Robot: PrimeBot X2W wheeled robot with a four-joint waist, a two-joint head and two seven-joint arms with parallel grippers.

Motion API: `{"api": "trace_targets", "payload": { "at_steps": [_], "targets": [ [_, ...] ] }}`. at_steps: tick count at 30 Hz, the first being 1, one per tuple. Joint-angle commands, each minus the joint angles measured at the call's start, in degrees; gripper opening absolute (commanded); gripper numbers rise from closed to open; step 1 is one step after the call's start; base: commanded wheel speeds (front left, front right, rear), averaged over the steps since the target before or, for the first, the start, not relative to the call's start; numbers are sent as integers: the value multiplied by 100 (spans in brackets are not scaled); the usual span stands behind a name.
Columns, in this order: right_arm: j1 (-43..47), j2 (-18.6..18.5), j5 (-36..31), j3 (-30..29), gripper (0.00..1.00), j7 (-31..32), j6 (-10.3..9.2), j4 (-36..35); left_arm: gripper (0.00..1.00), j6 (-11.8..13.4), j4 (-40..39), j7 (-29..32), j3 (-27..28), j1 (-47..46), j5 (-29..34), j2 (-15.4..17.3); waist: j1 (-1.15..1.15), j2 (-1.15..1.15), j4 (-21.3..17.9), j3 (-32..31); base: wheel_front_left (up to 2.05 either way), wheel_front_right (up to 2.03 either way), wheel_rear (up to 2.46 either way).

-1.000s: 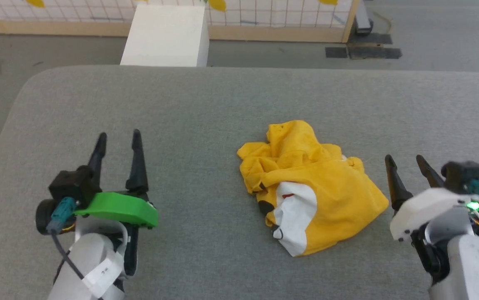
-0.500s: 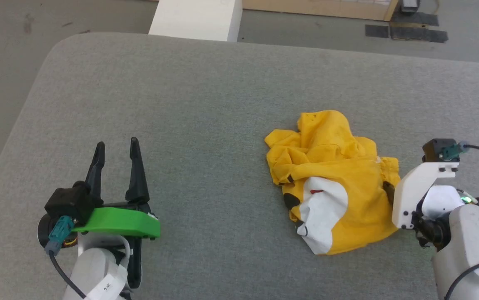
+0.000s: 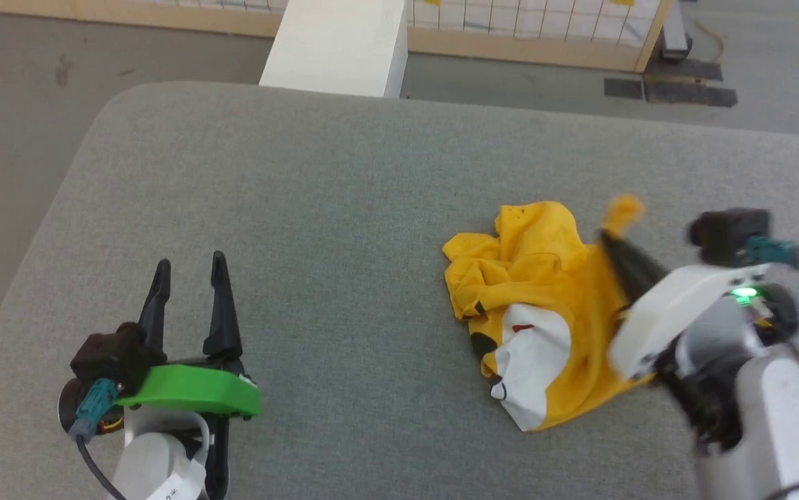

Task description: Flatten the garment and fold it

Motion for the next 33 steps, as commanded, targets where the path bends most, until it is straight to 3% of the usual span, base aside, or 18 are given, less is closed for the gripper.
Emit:
{"api": "trace_targets", "payload": {
  "at_steps": [1,4,7,12,15,17,18,23,28,33],
  "targets": [
    [272,18,174,332,0,113,-6,-424,100,-37,-12,-27,22,107,95,-26,0,0,-69,-123,0,0,0],
    [737,18,322,1038,0,538,-6,-1179,100,-59,-6,-27,37,146,112,-29,0,0,-104,-210,0,0,0],
    [1223,18,426,1779,0,1024,-6,-1485,100,-72,2,-27,40,185,105,-30,0,0,-130,-281,0,0,0],
    [1908,-62,360,2665,0,1747,-6,-1055,100,-84,45,-27,-33,226,46,-31,0,0,-117,-374,0,0,0],
    [2164,-140,249,2724,0,2006,-6,-747,100,-88,92,-27,-80,264,11,-31,0,0,-100,-427,0,0,0],
    [2233,-134,141,2627,50,1919,-6,-698,100,-87,128,-27,-103,300,-8,-32,0,0,-94,-455,0,0,0],
    [2260,-118,95,2508,100,1785,-6,-707,100,-85,140,-27,-111,322,-16,-32,0,0,-94,-471,0,0,0],
    [2251,-21,100,1833,100,971,-6,-998,100,-97,218,-27,-193,402,-78,-32,0,0,-113,-532,0,0,0],
    [2047,14,-31,849,100,-460,-6,-1322,100,-96,284,-27,-412,392,-182,-32,0,0,-184,-556,0,0,0],
    [1944,16,-165,-230,100,-1619,-6,-1159,100,-105,415,-27,-827,161,-245,-32,0,0,-329,-460,0,0,0]
  ]
}}
